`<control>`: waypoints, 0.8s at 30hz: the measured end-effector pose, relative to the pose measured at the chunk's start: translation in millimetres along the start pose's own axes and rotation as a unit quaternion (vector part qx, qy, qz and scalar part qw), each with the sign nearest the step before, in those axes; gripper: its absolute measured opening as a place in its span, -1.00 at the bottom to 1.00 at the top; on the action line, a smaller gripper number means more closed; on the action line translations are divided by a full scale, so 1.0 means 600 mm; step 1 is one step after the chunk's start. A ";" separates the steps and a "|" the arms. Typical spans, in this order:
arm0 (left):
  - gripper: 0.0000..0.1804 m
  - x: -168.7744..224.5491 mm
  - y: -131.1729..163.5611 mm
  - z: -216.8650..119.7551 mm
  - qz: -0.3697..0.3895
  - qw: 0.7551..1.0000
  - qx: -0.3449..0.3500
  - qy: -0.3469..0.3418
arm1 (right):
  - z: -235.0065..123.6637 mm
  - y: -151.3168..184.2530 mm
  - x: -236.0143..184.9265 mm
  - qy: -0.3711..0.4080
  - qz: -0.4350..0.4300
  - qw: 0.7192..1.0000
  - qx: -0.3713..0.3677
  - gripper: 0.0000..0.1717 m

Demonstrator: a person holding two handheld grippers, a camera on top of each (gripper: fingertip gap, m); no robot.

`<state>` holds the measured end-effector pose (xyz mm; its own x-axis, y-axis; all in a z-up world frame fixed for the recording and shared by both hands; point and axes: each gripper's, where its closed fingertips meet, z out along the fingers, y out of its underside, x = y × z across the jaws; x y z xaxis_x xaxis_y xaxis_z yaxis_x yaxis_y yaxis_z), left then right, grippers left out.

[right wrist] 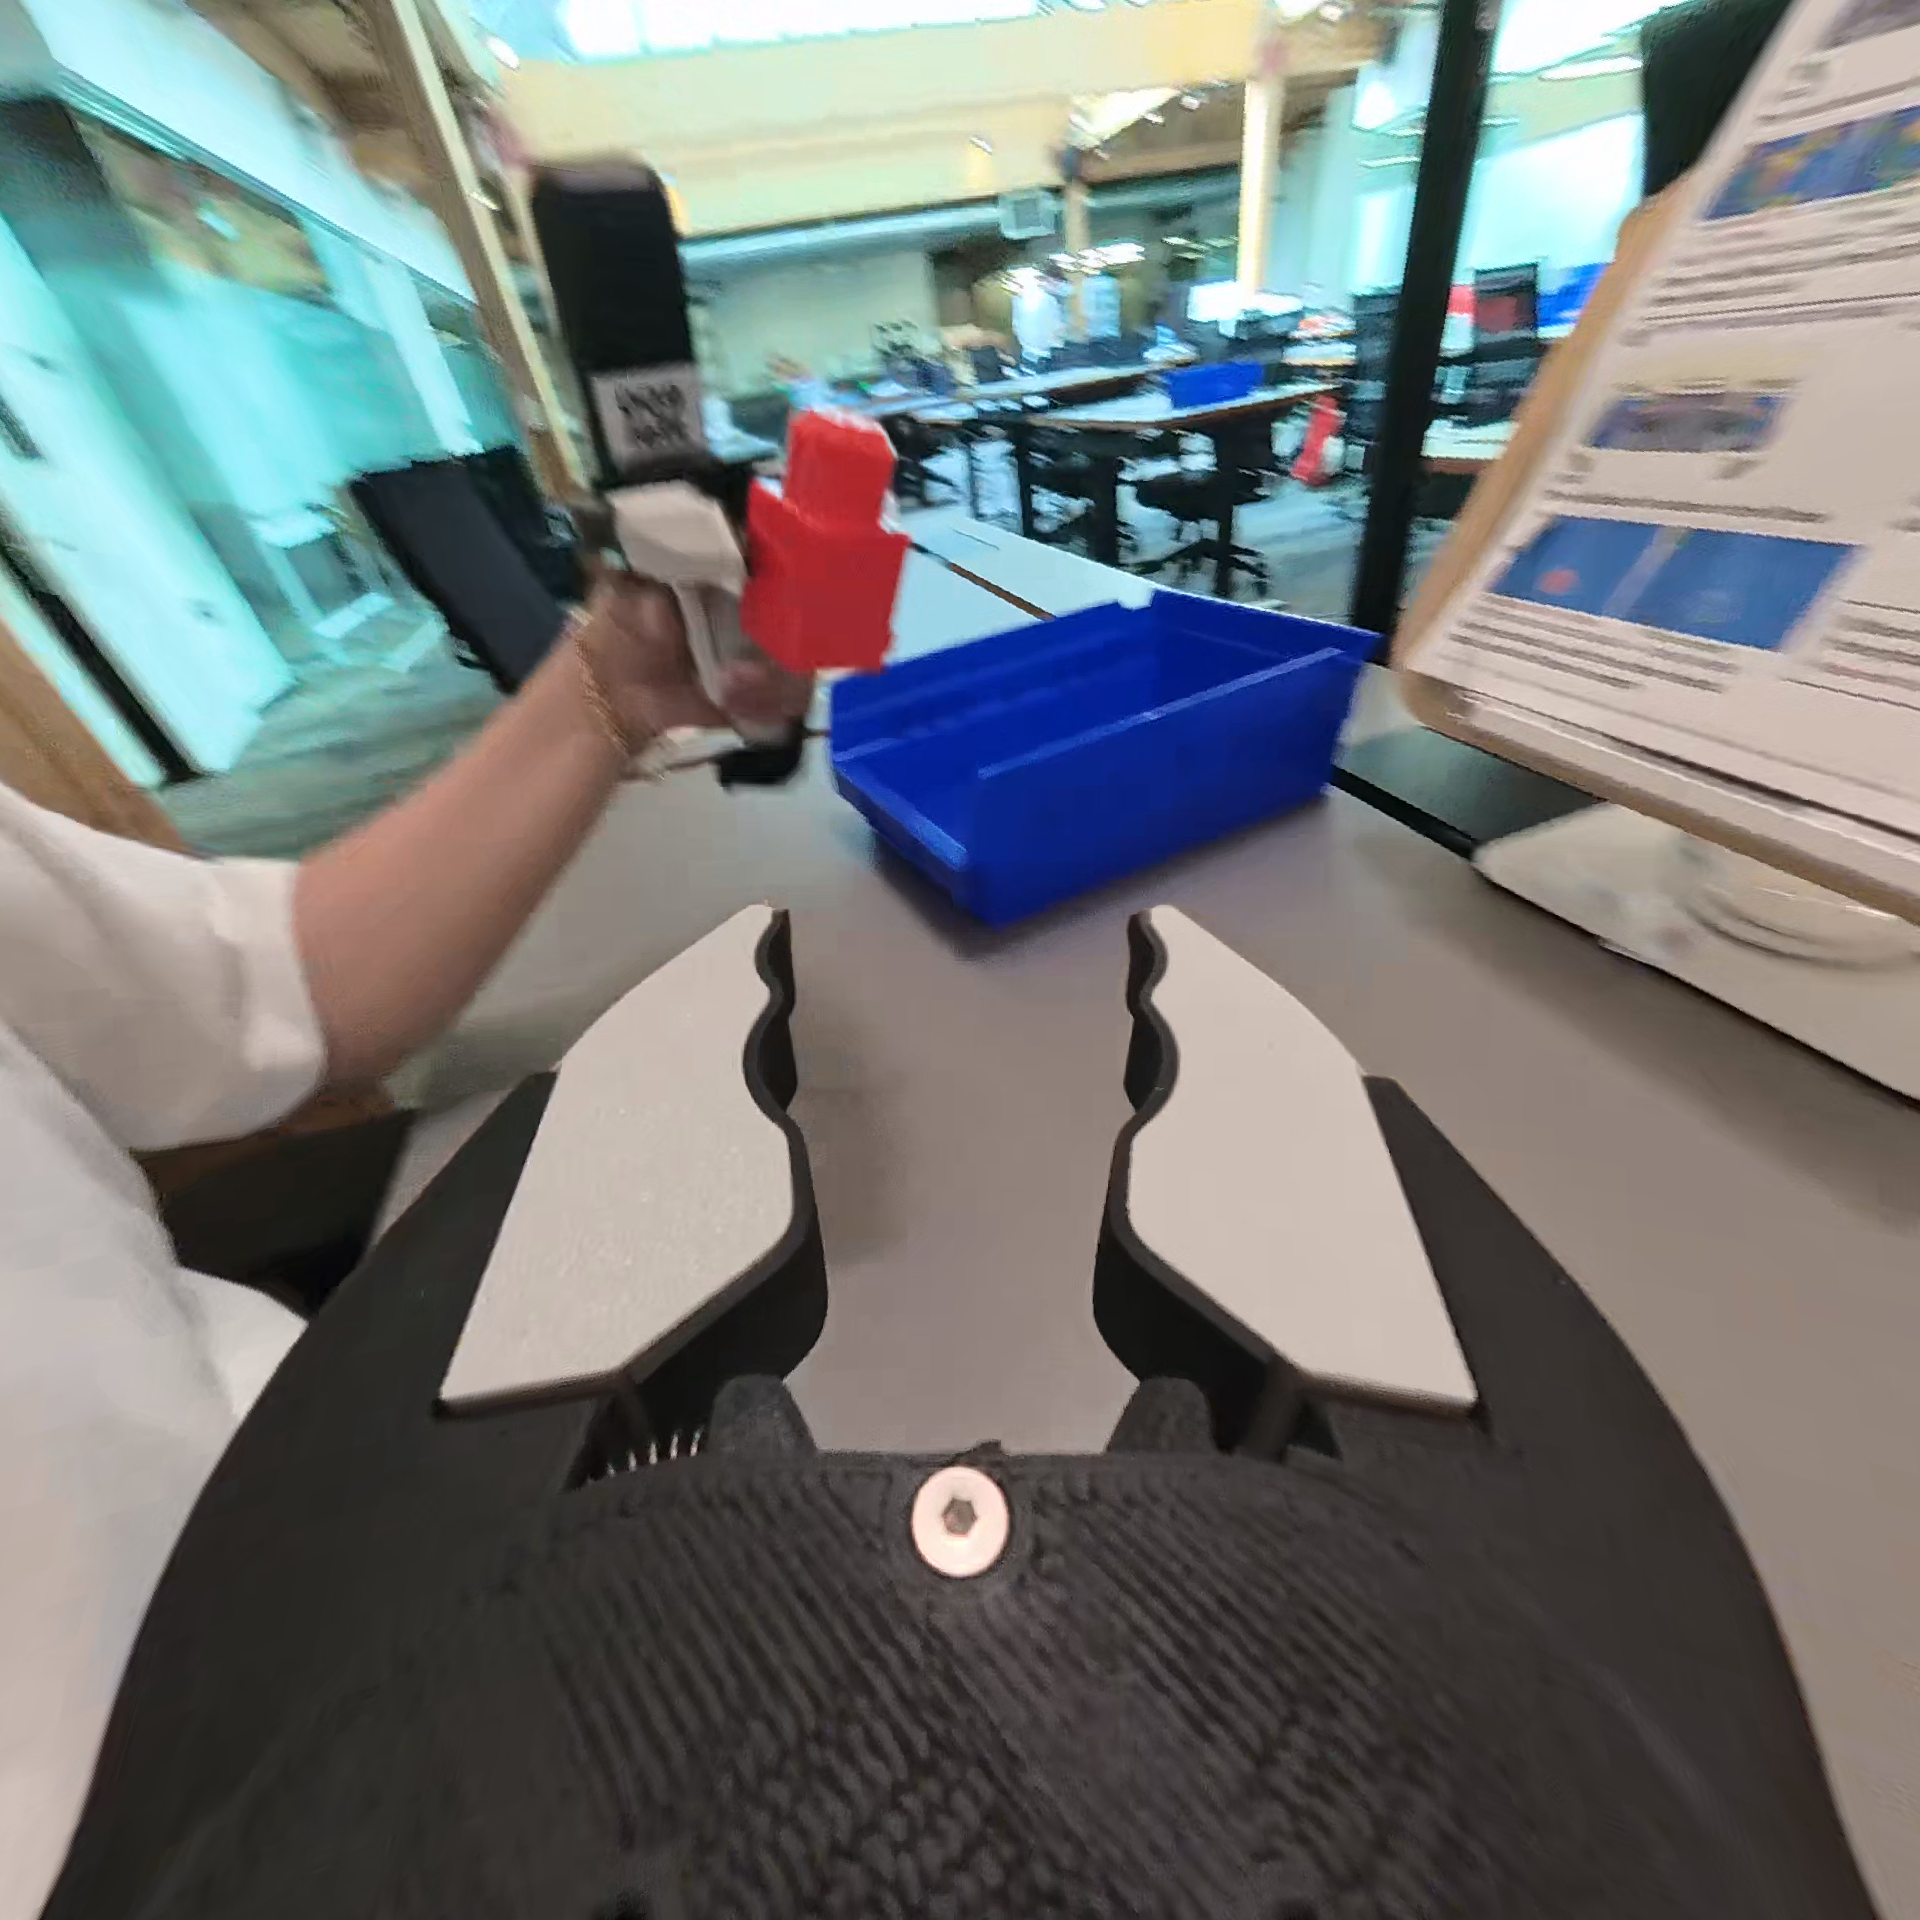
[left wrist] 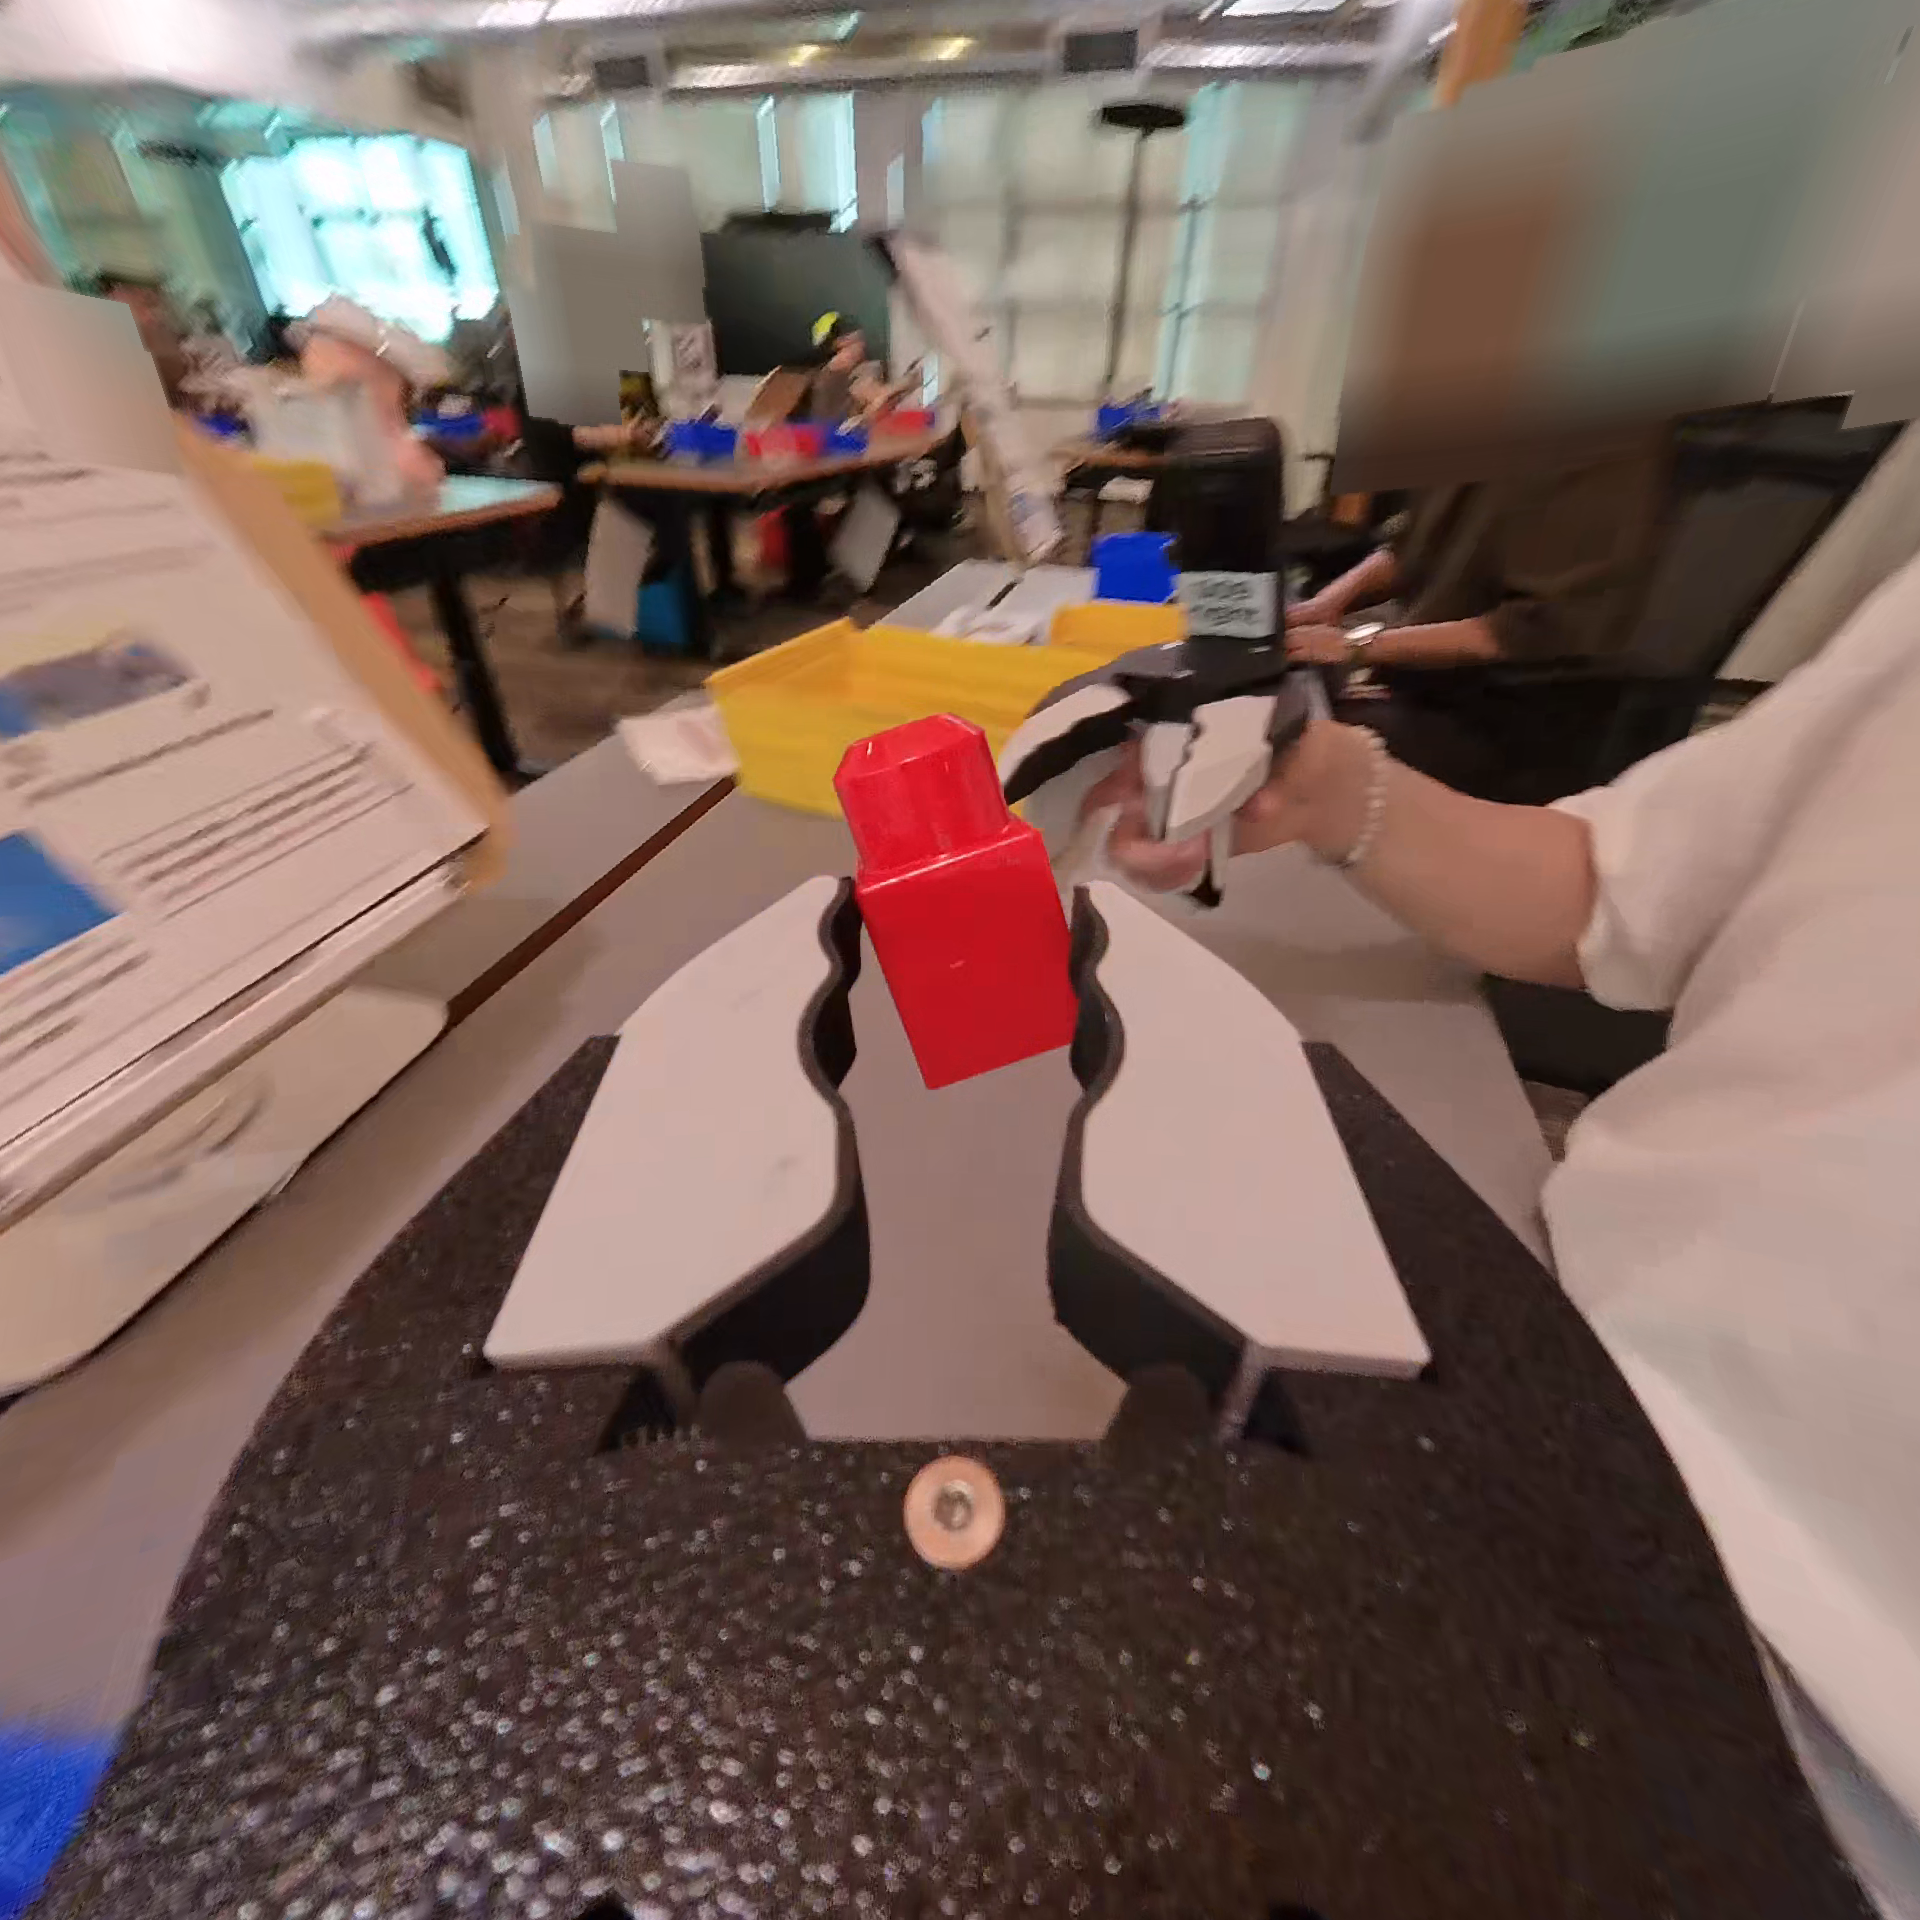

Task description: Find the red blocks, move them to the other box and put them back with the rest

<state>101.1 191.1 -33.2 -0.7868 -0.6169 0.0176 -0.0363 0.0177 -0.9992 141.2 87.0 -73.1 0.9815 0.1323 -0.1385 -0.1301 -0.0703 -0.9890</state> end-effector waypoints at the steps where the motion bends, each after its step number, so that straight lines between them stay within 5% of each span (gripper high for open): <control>1: -0.58 0.012 0.004 0.014 0.004 1.000 0.015 0.019 | 0.014 -0.004 -0.011 -0.026 0.010 1.000 0.006 -0.28; 14: -0.58 0.089 0.039 0.104 0.046 0.985 0.069 0.153 | 0.061 -0.011 -0.074 -0.178 0.092 0.980 0.019 -0.48; 19: -0.58 0.083 0.050 0.113 0.039 0.989 0.058 0.130 | 0.060 -0.006 -0.065 -0.170 0.090 0.981 0.008 -0.59; 24: -0.48 0.055 0.043 0.119 0.075 0.995 0.063 0.030 | 0.046 -0.004 -0.025 -0.131 0.112 0.985 0.003 -0.59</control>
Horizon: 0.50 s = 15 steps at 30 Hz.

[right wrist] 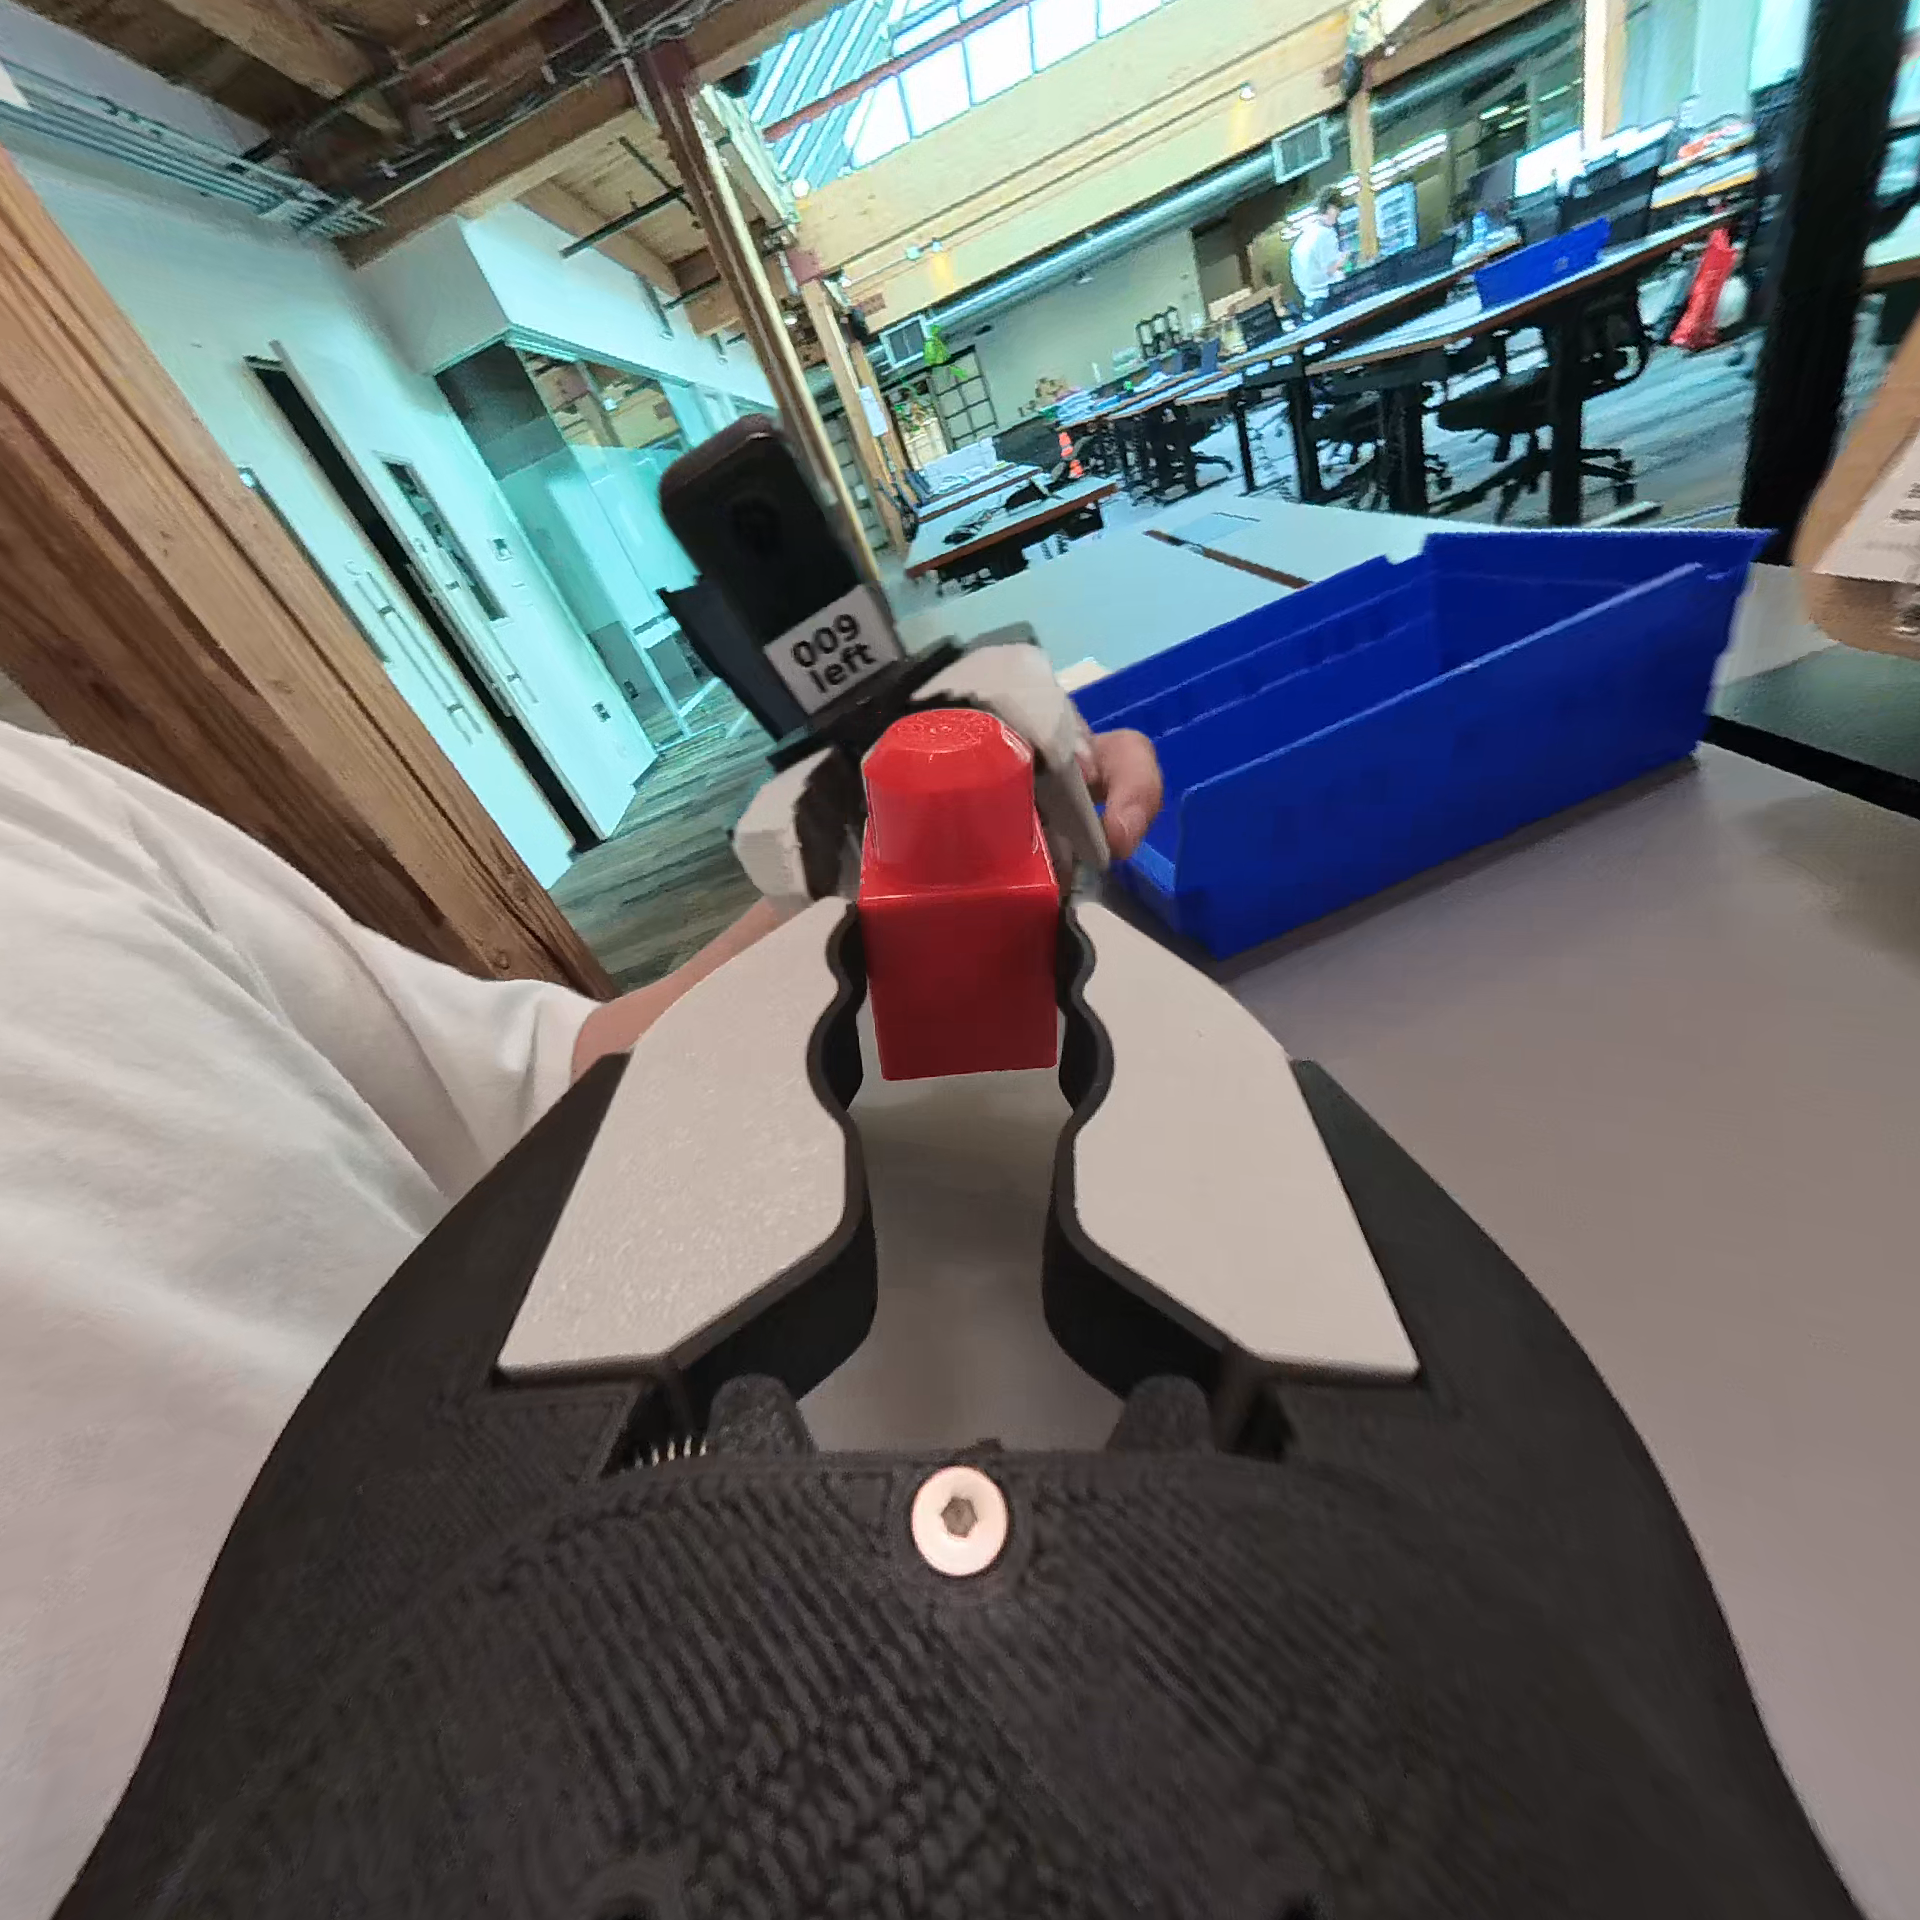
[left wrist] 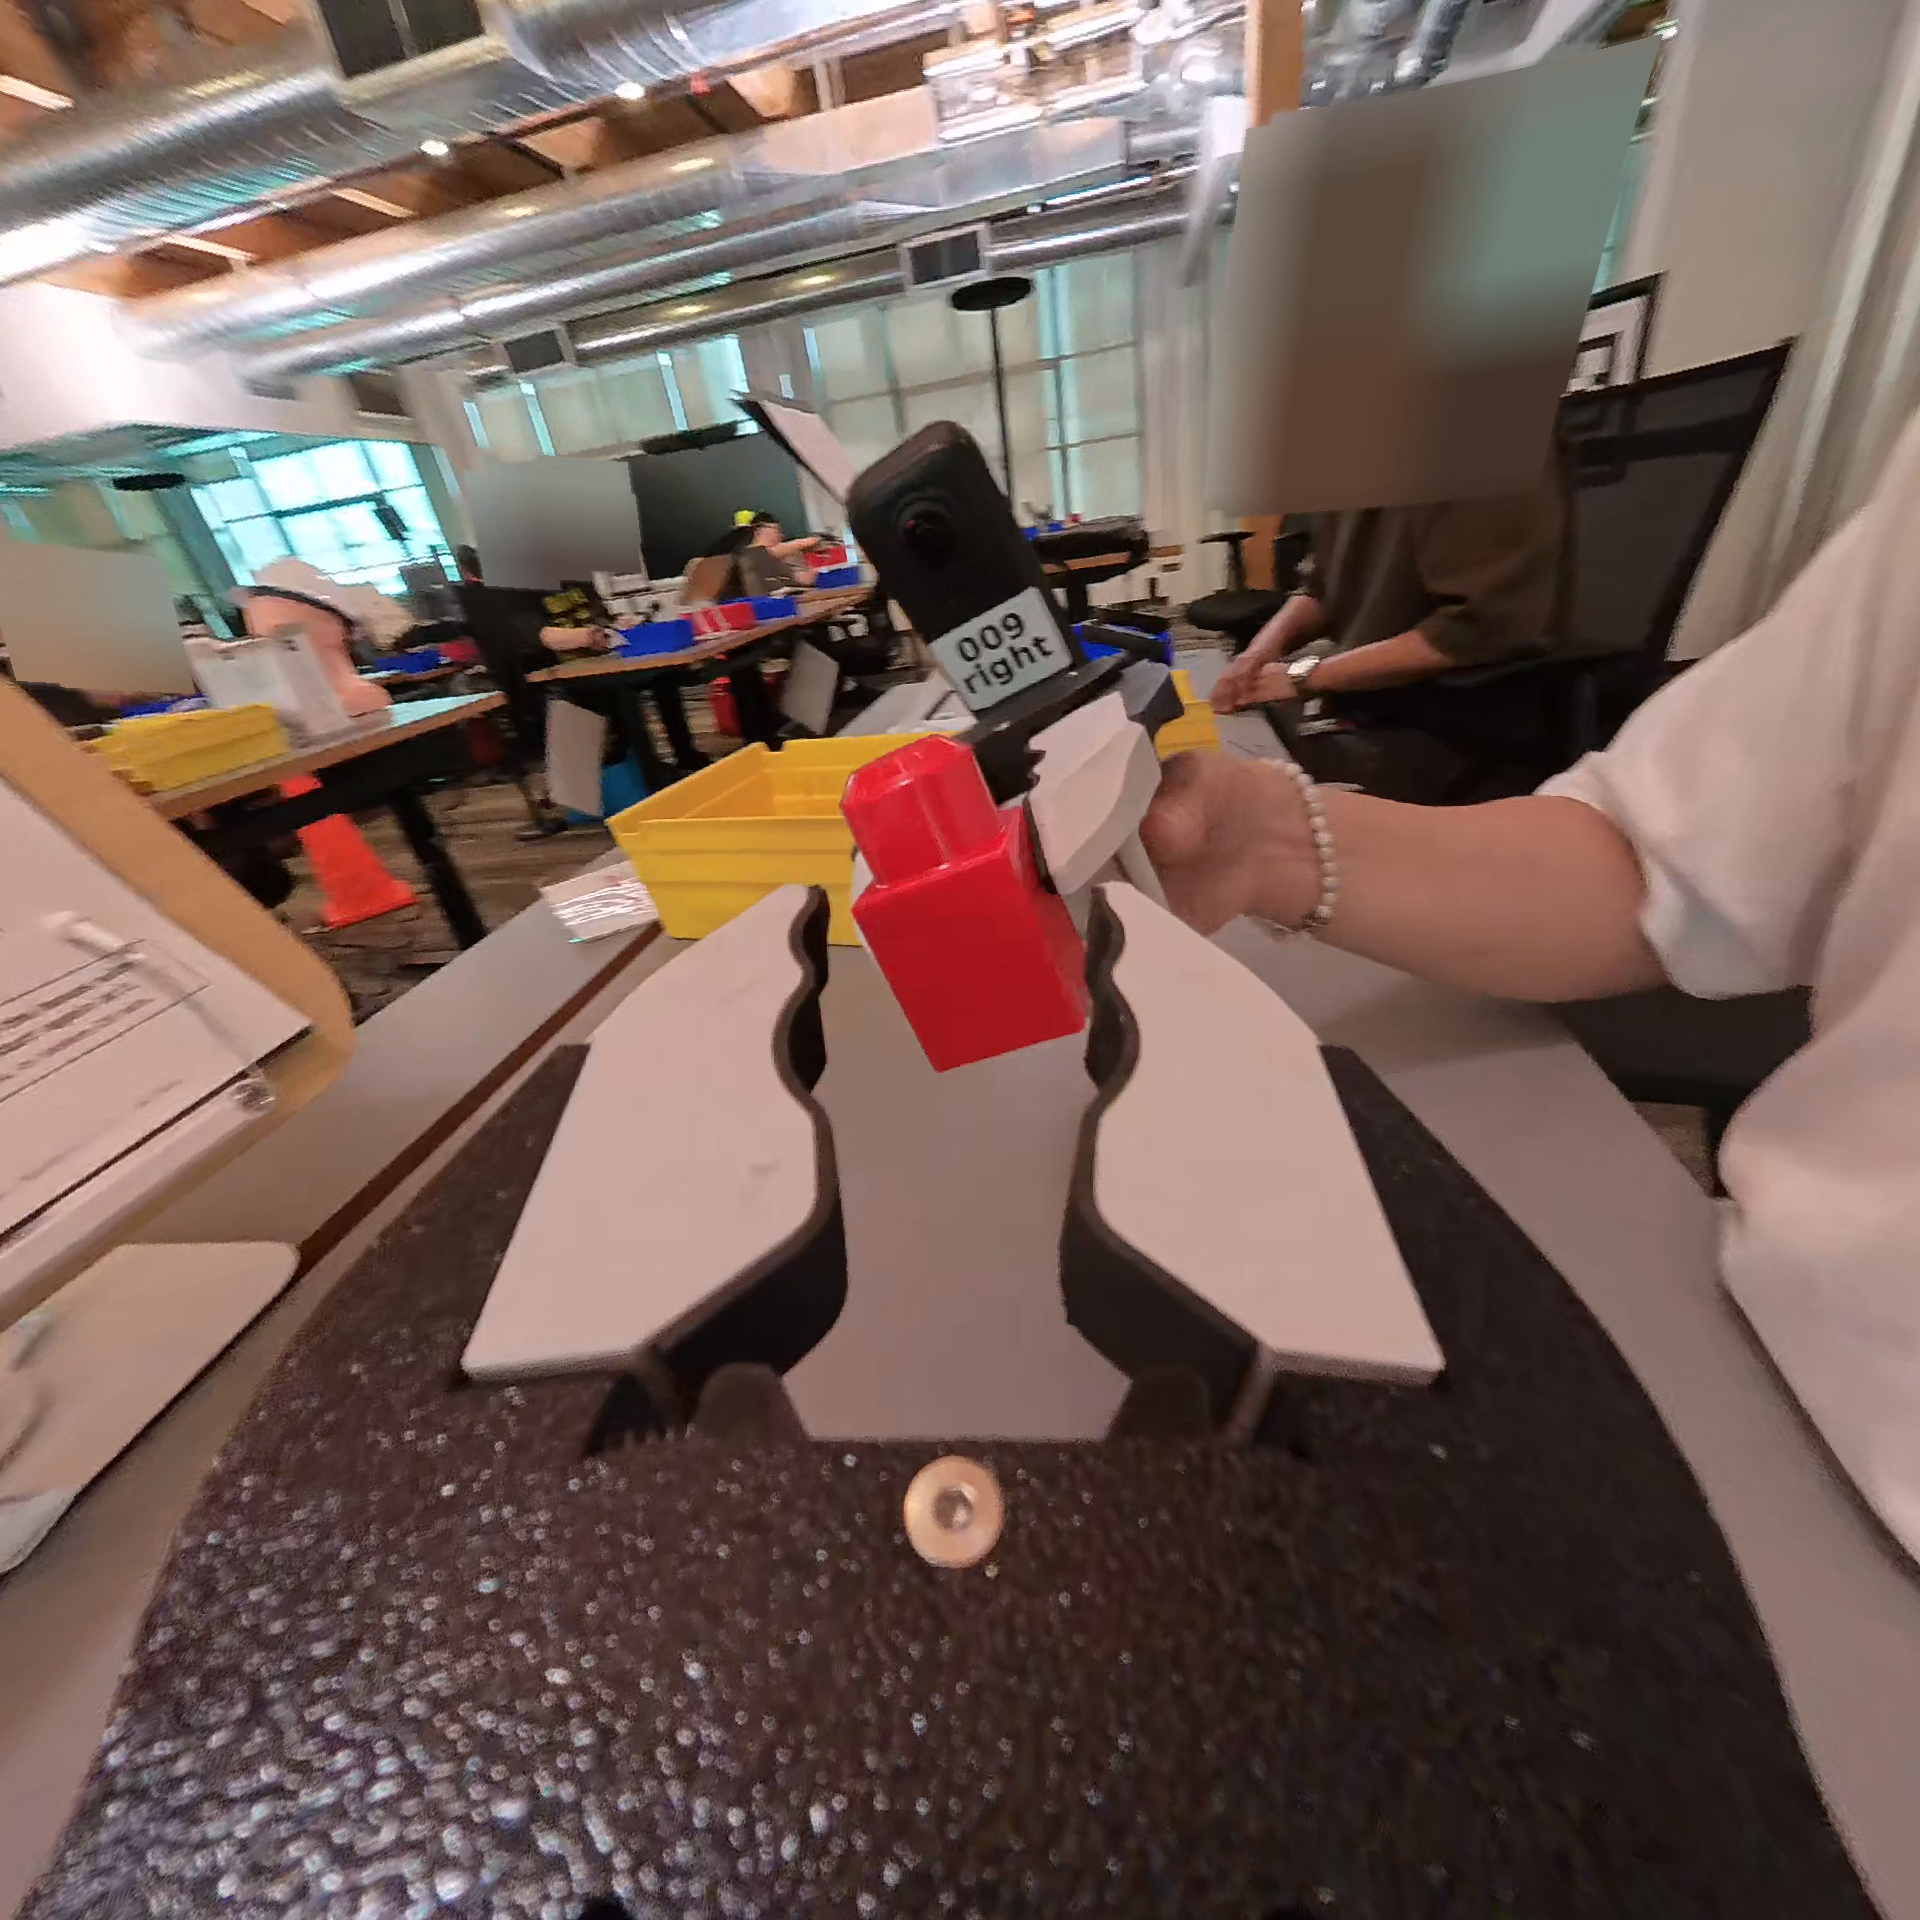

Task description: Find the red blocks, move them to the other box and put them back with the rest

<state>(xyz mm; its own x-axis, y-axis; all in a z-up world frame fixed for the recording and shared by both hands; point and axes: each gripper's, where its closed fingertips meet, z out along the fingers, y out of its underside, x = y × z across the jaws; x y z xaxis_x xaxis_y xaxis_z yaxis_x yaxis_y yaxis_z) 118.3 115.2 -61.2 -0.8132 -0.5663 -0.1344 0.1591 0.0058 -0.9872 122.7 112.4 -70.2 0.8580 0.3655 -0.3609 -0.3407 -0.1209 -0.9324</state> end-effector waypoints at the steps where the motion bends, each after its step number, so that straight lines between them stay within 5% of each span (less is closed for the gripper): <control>1: -0.47 -0.009 -0.001 -0.002 -0.002 1.000 -0.003 -0.021 | -0.011 -0.003 0.011 0.018 0.002 1.000 0.001 -0.59; 7: -0.42 -0.031 0.032 -0.016 -0.016 0.995 -0.037 -0.088 | -0.192 -0.057 0.119 0.254 -0.038 0.966 -0.003 -0.59; 11: -0.44 -0.028 0.067 -0.018 -0.029 0.993 -0.058 -0.100 | -0.425 -0.080 0.200 0.497 -0.056 0.864 -0.060 -0.59; 15: -0.46 -0.019 0.089 -0.009 -0.051 0.992 -0.080 -0.085 | -0.618 -0.065 0.260 0.629 -0.007 0.765 -0.140 -0.59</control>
<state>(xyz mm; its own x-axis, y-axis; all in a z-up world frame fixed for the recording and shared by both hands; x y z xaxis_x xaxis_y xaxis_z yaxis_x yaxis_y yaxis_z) 133.2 126.5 -113.0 -0.7117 -0.7018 -0.0302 -0.0207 0.0639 -0.9977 412.2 -168.1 -97.5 0.6117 -0.7871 0.0796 -0.3837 -0.3832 -0.8402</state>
